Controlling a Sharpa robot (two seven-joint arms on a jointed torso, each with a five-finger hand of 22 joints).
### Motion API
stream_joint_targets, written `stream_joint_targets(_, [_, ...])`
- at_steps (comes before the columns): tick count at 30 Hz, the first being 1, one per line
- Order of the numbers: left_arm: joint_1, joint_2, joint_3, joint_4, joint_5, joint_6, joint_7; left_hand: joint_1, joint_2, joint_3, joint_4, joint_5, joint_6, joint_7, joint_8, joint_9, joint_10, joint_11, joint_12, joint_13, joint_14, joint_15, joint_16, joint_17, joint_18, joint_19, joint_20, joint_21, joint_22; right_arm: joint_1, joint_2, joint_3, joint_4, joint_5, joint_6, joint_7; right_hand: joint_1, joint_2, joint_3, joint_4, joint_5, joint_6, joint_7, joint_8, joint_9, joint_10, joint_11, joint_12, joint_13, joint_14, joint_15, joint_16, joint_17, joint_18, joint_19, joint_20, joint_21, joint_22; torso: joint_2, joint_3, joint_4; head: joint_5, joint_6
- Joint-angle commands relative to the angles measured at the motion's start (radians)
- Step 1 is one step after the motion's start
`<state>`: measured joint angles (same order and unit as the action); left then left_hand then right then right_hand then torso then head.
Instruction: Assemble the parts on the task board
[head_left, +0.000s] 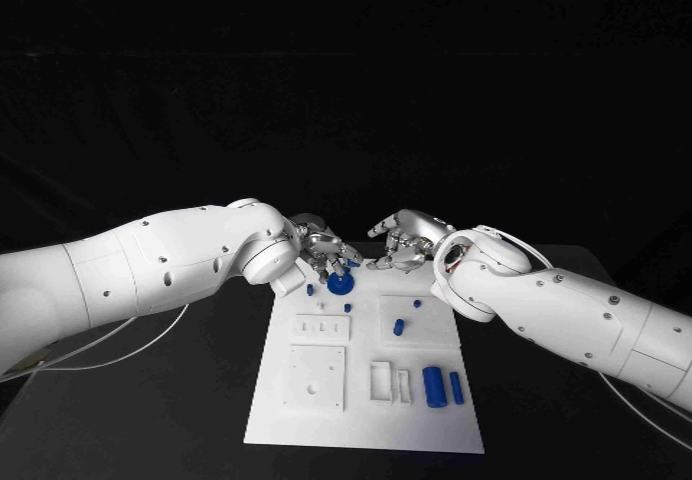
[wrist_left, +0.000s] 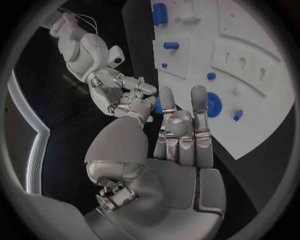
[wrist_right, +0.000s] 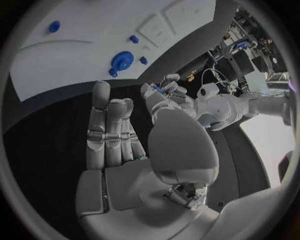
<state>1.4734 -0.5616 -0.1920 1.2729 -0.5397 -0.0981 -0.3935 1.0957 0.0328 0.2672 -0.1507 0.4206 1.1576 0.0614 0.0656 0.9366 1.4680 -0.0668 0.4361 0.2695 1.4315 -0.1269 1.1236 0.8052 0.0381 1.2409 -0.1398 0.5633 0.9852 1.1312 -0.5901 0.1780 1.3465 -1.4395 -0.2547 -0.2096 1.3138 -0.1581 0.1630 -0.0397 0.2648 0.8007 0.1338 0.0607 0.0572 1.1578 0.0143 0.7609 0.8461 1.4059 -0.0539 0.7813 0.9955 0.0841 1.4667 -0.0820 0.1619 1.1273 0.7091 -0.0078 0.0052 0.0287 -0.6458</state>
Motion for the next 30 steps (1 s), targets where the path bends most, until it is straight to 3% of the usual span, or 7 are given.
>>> stream_joint_targets(1, [0.000,-0.008,0.000,0.006,0.004,0.005,-0.003,0.011,0.009,0.024,-0.033,-0.028,0.091,-0.085,0.002,0.152,0.045,-0.008,0.013,0.001,0.006,-0.002,0.009,0.012,-0.006,0.012,-0.001,-0.005,0.004,-0.009,-0.026,0.000,0.017,0.063,0.004,0.055,0.013,-0.001,-0.001,0.005,0.017,-0.008,0.000,-0.006,-0.001,-0.010,0.002,0.006,-0.009,-0.007,0.000,-0.002,-0.001,0.018,0.024,0.008,-0.006,-0.004,0.000,0.0015,-0.0021,0.007,0.000])
stream_joint_targets(6, [0.000,-0.025,-0.005,0.016,-0.015,-0.003,-0.015,0.025,0.012,0.008,-0.029,-0.054,0.092,-0.085,0.000,0.150,0.045,-0.009,0.029,-0.003,0.008,-0.004,0.021,0.028,-0.007,0.017,-0.004,-0.007,0.015,-0.018,-0.077,0.000,0.039,0.093,0.012,0.071,0.020,0.001,0.013,-0.006,0.051,0.000,0.000,-0.005,-0.001,-0.013,0.001,0.010,-0.022,-0.007,-0.001,-0.002,-0.002,0.019,0.025,0.007,-0.008,-0.005,-0.001,0.0039,-0.0011,0.009,-0.002])
stream_joint_targets(13, [0.000,-0.060,-0.027,0.053,-0.066,-0.054,-0.037,0.038,0.015,-0.005,-0.026,-0.067,0.093,-0.085,0.001,0.141,0.045,-0.010,0.057,-0.005,0.011,-0.005,0.043,0.044,-0.007,0.024,-0.005,-0.011,0.037,-0.025,-0.127,0.006,0.041,0.162,0.008,0.092,0.002,0.015,0.034,-0.048,0.074,0.025,-0.001,-0.004,0.000,-0.016,-0.001,0.021,-0.044,-0.005,-0.002,-0.002,-0.003,0.021,0.027,0.006,-0.008,0.000,-0.004,0.0042,-0.0053,0.007,-0.008])
stream_joint_targets(15, [0.000,-0.068,-0.034,0.066,-0.081,-0.069,-0.043,0.038,0.015,-0.006,-0.025,-0.067,0.095,-0.086,0.002,0.142,0.045,-0.010,0.059,-0.005,0.012,-0.005,0.045,0.046,-0.007,0.025,-0.005,-0.011,0.039,-0.025,-0.133,0.013,0.037,0.171,0.004,0.095,0.001,0.015,0.035,-0.049,0.077,0.028,-0.002,-0.004,0.000,-0.016,-0.001,0.022,-0.045,-0.005,-0.003,-0.001,-0.003,0.022,0.027,0.006,-0.008,0.001,-0.004,0.0052,-0.0054,0.006,-0.010])
stream_joint_targets(17, [0.000,-0.080,-0.042,0.084,-0.101,-0.092,-0.054,0.040,0.014,-0.009,-0.022,-0.066,0.097,-0.086,0.001,0.148,0.045,-0.009,0.071,-0.005,0.011,-0.006,0.056,0.051,-0.005,0.027,-0.005,-0.013,0.051,-0.026,-0.136,0.031,0.029,0.184,-0.003,0.100,0.001,0.016,0.036,-0.051,0.079,0.036,-0.002,-0.003,0.001,-0.016,-0.002,0.022,-0.046,-0.005,-0.003,-0.002,-0.003,0.022,0.027,0.006,-0.007,0.001,-0.008,0.0085,-0.0043,0.008,-0.021])
stream_joint_targets(23, [-0.012,-0.098,-0.049,0.111,-0.117,-0.121,-0.070,0.038,0.015,-0.016,-0.015,-0.087,0.108,-0.089,0.002,0.151,0.046,-0.008,0.081,-0.006,0.012,-0.006,0.064,0.054,-0.005,0.029,-0.004,-0.017,0.061,-0.022,-0.134,0.073,0.007,0.208,-0.020,0.113,-0.002,0.018,0.040,-0.056,0.083,0.043,-0.002,-0.003,0.001,-0.016,-0.002,0.022,-0.049,-0.005,-0.003,-0.002,-0.003,0.022,0.028,0.005,-0.007,0.002,-0.012,0.0122,-0.0011,0.009,-0.036])
stream_joint_targets(30, [-0.043,-0.114,-0.050,0.140,-0.162,-0.142,-0.076,0.040,0.021,-0.027,-0.006,-0.113,0.118,-0.092,0.002,0.153,0.046,-0.008,0.089,-0.007,0.011,-0.006,0.071,0.056,-0.004,0.033,-0.003,-0.021,0.069,0.002,-0.107,0.097,-0.055,0.231,-0.058,0.134,-0.012,0.026,0.045,-0.067,0.096,0.069,-0.004,-0.002,0.002,-0.017,-0.004,0.019,-0.059,-0.007,-0.004,-0.008,-0.007,0.022,0.026,0.005,-0.011,0.001,-0.015,0.0128,0.0004,0.013,-0.051])
